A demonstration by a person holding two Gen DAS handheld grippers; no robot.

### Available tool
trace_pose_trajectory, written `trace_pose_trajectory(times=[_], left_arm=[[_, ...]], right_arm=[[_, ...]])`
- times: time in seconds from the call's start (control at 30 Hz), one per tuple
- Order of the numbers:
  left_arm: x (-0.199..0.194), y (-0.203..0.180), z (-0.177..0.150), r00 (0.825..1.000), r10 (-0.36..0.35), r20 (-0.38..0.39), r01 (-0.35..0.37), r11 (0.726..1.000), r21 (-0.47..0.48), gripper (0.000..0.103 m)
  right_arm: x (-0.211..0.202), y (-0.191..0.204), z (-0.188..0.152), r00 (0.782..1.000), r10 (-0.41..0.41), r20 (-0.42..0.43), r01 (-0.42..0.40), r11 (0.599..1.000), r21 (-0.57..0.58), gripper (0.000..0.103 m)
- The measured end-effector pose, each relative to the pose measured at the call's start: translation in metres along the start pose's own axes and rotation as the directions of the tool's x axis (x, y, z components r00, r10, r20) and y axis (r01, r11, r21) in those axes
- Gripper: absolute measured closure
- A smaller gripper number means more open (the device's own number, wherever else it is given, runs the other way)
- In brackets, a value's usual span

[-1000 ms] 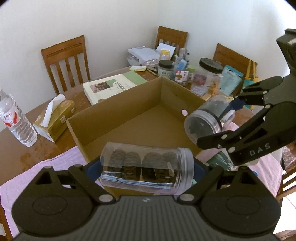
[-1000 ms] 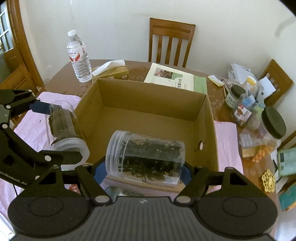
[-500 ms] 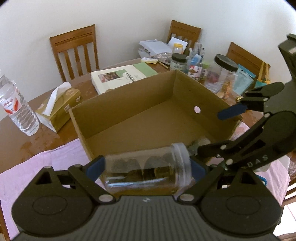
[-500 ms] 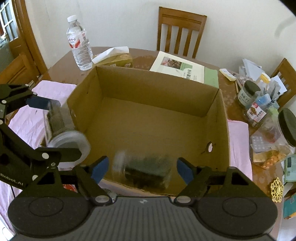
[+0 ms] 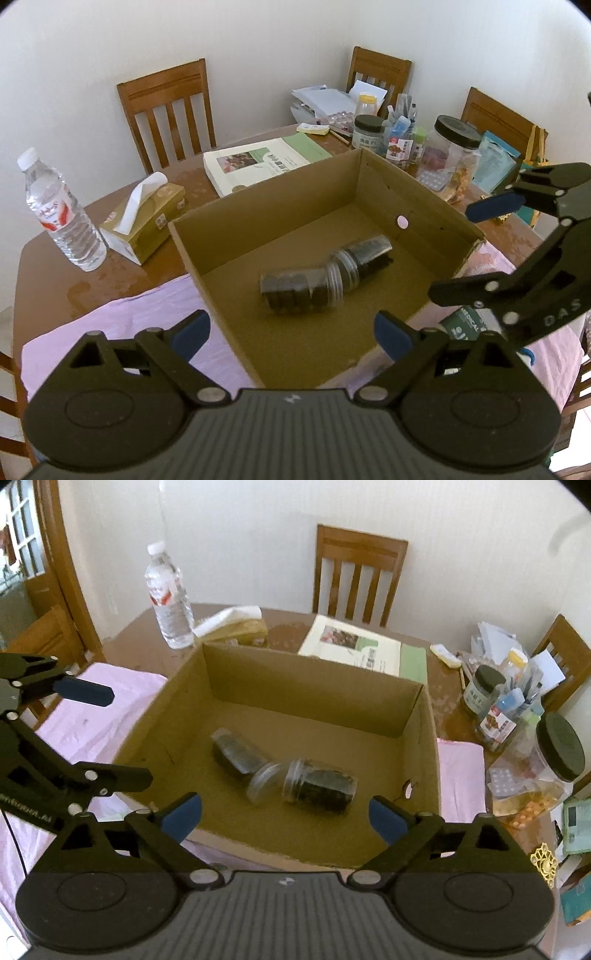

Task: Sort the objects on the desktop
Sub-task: 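Withdraw both tools from the box back over the cloth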

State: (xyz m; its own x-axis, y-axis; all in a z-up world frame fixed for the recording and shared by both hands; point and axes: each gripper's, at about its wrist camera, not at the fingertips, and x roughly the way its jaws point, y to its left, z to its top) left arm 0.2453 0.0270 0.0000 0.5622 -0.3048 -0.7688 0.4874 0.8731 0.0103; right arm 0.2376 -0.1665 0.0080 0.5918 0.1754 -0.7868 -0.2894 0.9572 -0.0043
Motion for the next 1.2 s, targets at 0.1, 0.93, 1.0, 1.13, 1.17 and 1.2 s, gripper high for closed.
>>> trace_pose_trajectory(times=[0.1,0.93,1.0,1.13,1.17,1.2], left_arm=[[-0.010,-0.003,-0.008,1.000,0.015,0.017,-0.016,1.000,0.023,0.007],[-0.003,0.020,-0.101,0.988,0.058,-0.146,-0.060,0.998,-0.013,0.007],[0.007,0.020,-0.108,0.986,0.055,-0.158,-0.058,0.998,-0.016,0.007],[0.025,0.020,-0.120,0.982,0.057,-0.181,-0.059,0.998,-0.009,0.007],[0.029,0.020,-0.122,0.981,0.056,-0.187,-0.059,0.998,-0.009,0.007],[0.034,0.020,-0.125,0.979,0.058,-0.193,-0.061,0.998,-0.008,0.007]], right_arm=[[-0.012,0.006,-0.009,1.000,0.006,0.026,-0.006,1.000,-0.008,0.001],[-0.031,0.097,-0.089,0.999,-0.001,-0.034,-0.002,0.996,-0.090,0.000],[-0.029,0.102,-0.094,0.999,-0.008,-0.044,0.004,0.996,-0.085,0.000],[-0.024,0.108,-0.100,0.998,-0.015,-0.055,0.012,0.998,-0.061,0.000],[-0.022,0.109,-0.100,0.998,-0.015,-0.057,0.012,0.999,-0.052,0.000],[-0.021,0.110,-0.101,0.998,-0.016,-0.059,0.014,0.999,-0.043,0.000]])
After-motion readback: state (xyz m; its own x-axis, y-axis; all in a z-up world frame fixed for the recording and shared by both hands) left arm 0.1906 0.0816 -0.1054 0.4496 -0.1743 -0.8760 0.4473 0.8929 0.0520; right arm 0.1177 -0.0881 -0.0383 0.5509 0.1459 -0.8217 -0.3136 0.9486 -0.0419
